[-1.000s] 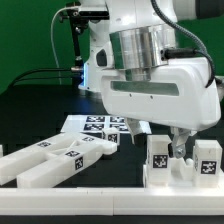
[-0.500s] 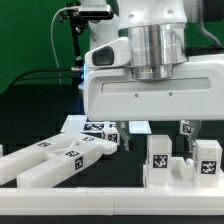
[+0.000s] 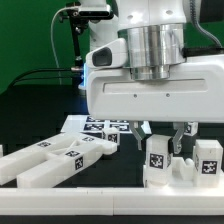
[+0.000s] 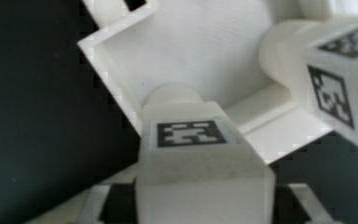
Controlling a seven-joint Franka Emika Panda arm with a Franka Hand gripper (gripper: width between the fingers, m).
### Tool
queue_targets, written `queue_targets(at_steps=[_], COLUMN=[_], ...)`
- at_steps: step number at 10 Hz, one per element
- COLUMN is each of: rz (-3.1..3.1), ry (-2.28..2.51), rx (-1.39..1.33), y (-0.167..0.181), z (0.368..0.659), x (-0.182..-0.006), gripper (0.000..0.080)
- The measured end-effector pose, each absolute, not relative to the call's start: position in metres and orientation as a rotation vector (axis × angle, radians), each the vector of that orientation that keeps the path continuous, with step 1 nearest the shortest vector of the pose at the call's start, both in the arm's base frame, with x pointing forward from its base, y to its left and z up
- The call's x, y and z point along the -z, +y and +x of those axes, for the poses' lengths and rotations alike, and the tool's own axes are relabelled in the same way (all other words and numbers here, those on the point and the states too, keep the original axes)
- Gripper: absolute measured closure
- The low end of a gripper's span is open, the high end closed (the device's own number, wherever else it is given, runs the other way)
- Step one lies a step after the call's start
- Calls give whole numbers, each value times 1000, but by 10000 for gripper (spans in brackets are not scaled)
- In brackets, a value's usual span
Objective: Assemble chair
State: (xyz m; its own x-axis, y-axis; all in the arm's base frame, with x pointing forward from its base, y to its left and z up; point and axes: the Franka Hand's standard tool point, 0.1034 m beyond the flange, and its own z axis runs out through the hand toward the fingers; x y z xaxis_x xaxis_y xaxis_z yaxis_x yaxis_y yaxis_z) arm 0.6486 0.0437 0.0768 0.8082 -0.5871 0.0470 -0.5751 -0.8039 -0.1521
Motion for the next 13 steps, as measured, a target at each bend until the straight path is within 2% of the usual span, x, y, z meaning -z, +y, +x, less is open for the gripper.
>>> queue_targets(at_steps=[2,4,5,9,10,11,12,13], rz=[-2720,-2309,-2139,-2169,-2322,-2464,-2546,-2567], ry=[1276,1897,2056,2020,1844,1650,1532,1499], rx=[91,5,-28,-25,2,30,44,46], y=[42,47,47,46,45,42,43,43], z=[652,649,650,650,651,653,653,652], x=[-76,-76,-76,-76,-77,-78,-79,-78], gripper=[514,514,514,514,335,216,162,162])
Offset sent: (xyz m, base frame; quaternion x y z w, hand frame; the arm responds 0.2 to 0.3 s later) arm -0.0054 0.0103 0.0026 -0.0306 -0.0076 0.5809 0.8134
